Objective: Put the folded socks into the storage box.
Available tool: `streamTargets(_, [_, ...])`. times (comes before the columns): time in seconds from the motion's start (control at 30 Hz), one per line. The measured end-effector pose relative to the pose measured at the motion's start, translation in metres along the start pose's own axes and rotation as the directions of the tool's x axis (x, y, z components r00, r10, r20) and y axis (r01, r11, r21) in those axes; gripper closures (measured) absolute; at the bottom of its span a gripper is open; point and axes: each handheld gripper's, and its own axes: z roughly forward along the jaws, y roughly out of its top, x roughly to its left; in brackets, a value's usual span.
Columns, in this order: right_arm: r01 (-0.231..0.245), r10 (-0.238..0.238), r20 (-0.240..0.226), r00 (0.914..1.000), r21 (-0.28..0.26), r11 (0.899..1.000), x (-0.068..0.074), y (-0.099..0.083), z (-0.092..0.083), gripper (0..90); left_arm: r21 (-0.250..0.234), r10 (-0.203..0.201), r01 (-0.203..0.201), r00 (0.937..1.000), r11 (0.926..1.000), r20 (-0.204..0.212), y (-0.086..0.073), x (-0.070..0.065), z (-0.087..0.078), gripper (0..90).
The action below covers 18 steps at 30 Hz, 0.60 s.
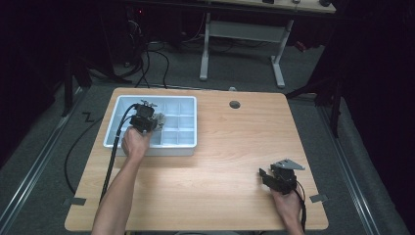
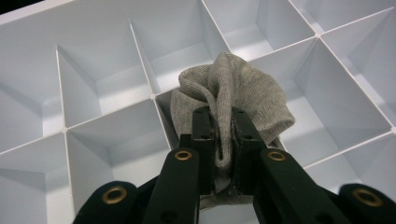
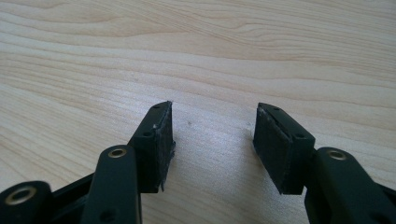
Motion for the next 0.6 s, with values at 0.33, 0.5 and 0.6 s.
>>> streamTargets(0.33, [0.001, -0.001, -0.001, 1.0, 0.0, 1.0, 0.0, 0.0, 0.0, 47.3, 0.02, -0.013, 0.013, 0.9999, 0.9997, 0.008, 0.004, 0.002, 0.003, 82.8])
streamTargets(0.5, [-0.001, 0.001, -0.001, 1.0, 0.001, 1.0, 0.0, 0.0, 0.0, 47.2, 0.075, -0.037, 0.036, 0.9993, 0.9965, 0.011, 0.003, 0.004, 0.008, 83.0])
streamTargets(0.6, [0.0, 0.0, -0.001, 1.0, 0.001, 1.0, 0.0, 0.0, 0.0, 47.1, 0.104, -0.026, 0.026, 0.9997, 0.9943, 0.003, 0.002, 0.003, 0.012, 83.0])
